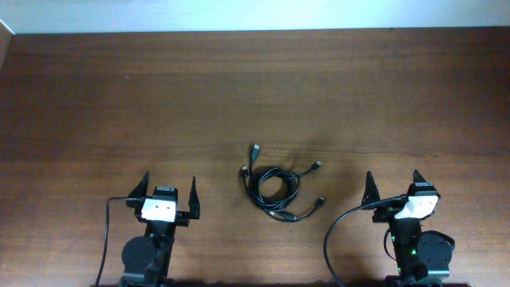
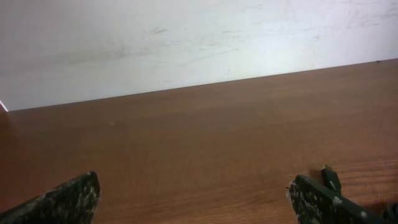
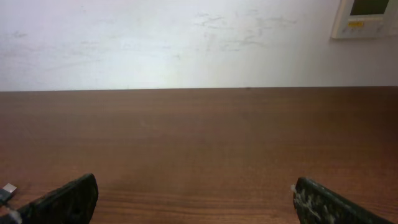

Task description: Untangle cables

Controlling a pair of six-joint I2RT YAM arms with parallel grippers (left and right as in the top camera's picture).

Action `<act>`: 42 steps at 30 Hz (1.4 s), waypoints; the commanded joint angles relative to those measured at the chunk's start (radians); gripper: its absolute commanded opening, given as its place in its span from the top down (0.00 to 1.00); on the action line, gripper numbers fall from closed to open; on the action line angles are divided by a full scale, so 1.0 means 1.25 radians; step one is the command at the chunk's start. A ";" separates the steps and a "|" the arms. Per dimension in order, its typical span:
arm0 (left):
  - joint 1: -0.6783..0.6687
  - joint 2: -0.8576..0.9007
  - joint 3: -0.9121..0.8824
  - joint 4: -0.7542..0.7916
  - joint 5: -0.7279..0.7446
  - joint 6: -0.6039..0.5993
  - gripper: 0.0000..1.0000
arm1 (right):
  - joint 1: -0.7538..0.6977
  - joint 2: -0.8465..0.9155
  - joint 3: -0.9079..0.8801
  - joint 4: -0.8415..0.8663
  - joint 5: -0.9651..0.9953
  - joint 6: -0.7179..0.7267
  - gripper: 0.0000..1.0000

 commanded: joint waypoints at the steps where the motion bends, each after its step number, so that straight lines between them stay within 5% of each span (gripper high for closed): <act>1: 0.005 -0.006 -0.002 -0.004 0.008 0.013 0.01 | 0.006 -0.008 -0.004 -0.005 0.009 -0.002 0.01; 42: 0.005 -0.006 -0.002 -0.005 0.020 0.013 0.01 | 0.006 -0.008 -0.004 -0.005 0.009 -0.002 0.01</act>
